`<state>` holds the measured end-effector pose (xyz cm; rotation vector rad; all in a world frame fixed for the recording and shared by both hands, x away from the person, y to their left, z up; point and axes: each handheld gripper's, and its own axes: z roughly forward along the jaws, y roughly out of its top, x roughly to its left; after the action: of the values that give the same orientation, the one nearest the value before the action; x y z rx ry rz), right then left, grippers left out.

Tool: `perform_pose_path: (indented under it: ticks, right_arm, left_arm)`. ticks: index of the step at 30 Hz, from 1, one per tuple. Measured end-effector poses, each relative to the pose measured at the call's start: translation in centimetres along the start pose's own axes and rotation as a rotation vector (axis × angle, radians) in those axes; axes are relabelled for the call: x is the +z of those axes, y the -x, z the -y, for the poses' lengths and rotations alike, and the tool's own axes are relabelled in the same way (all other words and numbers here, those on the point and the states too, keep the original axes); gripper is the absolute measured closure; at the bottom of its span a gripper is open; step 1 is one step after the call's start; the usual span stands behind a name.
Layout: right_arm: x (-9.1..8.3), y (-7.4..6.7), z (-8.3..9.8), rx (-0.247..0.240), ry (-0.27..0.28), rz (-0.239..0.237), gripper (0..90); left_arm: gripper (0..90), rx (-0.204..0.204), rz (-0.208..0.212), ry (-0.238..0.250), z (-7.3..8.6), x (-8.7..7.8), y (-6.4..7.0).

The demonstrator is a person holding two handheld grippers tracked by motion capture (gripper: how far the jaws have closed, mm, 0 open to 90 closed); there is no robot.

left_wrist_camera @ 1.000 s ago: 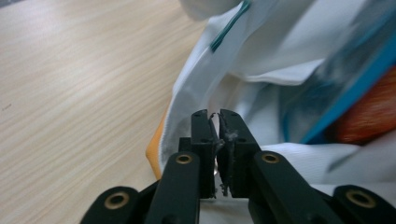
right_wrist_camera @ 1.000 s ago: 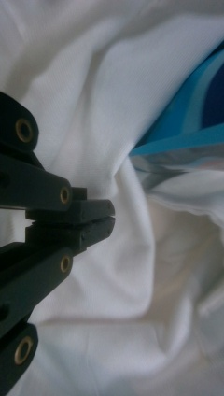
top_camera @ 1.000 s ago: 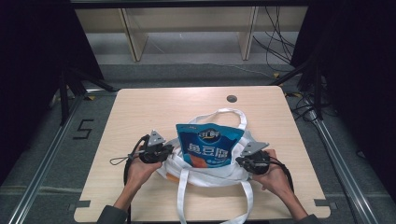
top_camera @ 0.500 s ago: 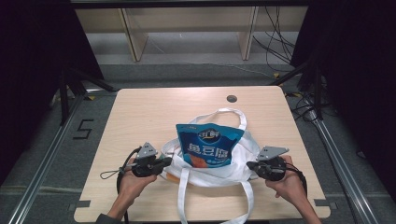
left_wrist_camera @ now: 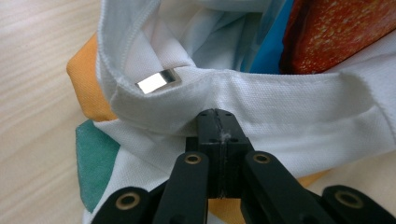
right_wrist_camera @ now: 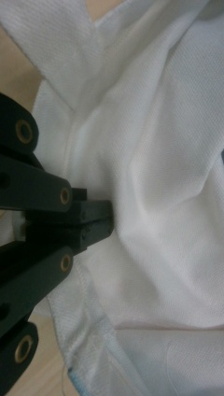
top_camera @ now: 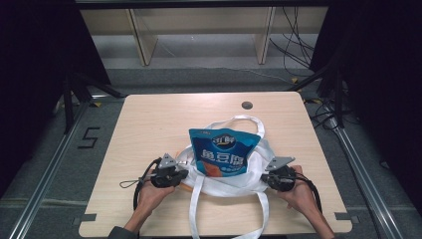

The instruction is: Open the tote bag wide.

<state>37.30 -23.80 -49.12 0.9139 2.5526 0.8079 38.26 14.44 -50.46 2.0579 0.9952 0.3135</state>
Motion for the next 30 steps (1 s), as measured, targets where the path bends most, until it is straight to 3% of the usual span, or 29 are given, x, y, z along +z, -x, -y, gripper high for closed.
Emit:
perform_pose_path:
  ticks: [1, 4, 6, 11, 15, 17, 20, 22, 23, 24, 28, 29, 30]
  right_arm:
    - [0.0, 0.3, -0.2, 0.0, -0.018, -0.003, 90.0]
    - [0.6, 0.9, -0.4, 0.035, 0.008, 0.016, 90.0]
    - [1.0, 1.7, -0.7, 0.022, 0.019, 0.022, 90.0]
    - [1.8, 3.4, -1.6, 0.055, 0.017, 0.03, 90.0]
    - [2.8, 4.7, -2.2, 0.087, 0.049, 0.049, 90.0]
    - [2.9, 5.3, -2.5, 0.076, 0.04, 0.055, 90.0]
    - [3.2, 5.2, -2.8, 0.11, 0.037, 0.053, 90.0]
    - [3.3, 5.3, -2.7, 0.093, 0.049, 0.059, 90.0]
    - [3.2, 5.2, -2.7, 0.125, 0.034, 0.048, 90.0]
    - [3.3, 5.5, -2.7, 0.093, 0.064, 0.063, 90.0]
    - [3.4, 5.3, -2.7, 0.096, 0.081, 0.074, 89.3]
    - [3.0, 5.4, -2.8, 0.097, 0.045, 0.051, 88.5]
    - [3.2, 5.4, -2.7, 0.105, 0.08, 0.06, 87.0]
  left_arm:
    - [89.5, 0.011, -0.008, -0.008, -0.1, 0.1, -0.2]
    - [89.5, -0.009, -0.017, 0.006, -0.9, 1.0, -0.9]
    - [89.5, -0.007, -0.02, 0.012, -1.4, 1.6, -1.4]
    - [89.5, -0.046, -0.023, 0.032, -2.5, 2.9, -2.7]
    - [89.5, -0.063, -0.028, 0.048, -3.0, 3.5, -3.4]
    - [89.5, -0.069, -0.03, 0.048, -3.1, 3.7, -3.5]
    - [89.5, -0.072, -0.036, 0.059, -3.3, 3.9, -3.8]
    - [89.5, -0.056, -0.045, 0.054, -3.4, 4.0, -3.9]
    - [89.5, -0.066, -0.044, 0.061, -3.4, 4.1, -3.9]
    - [89.5, -0.064, -0.041, 0.055, -3.4, 4.1, -3.9]
    - [88.6, -0.068, -0.04, 0.064, -3.5, 4.0, -3.9]
    - [87.2, -0.074, -0.032, 0.067, -3.5, 3.8, -3.9]
    - [85.5, -0.081, -0.028, 0.075, -3.5, 3.7, -3.9]
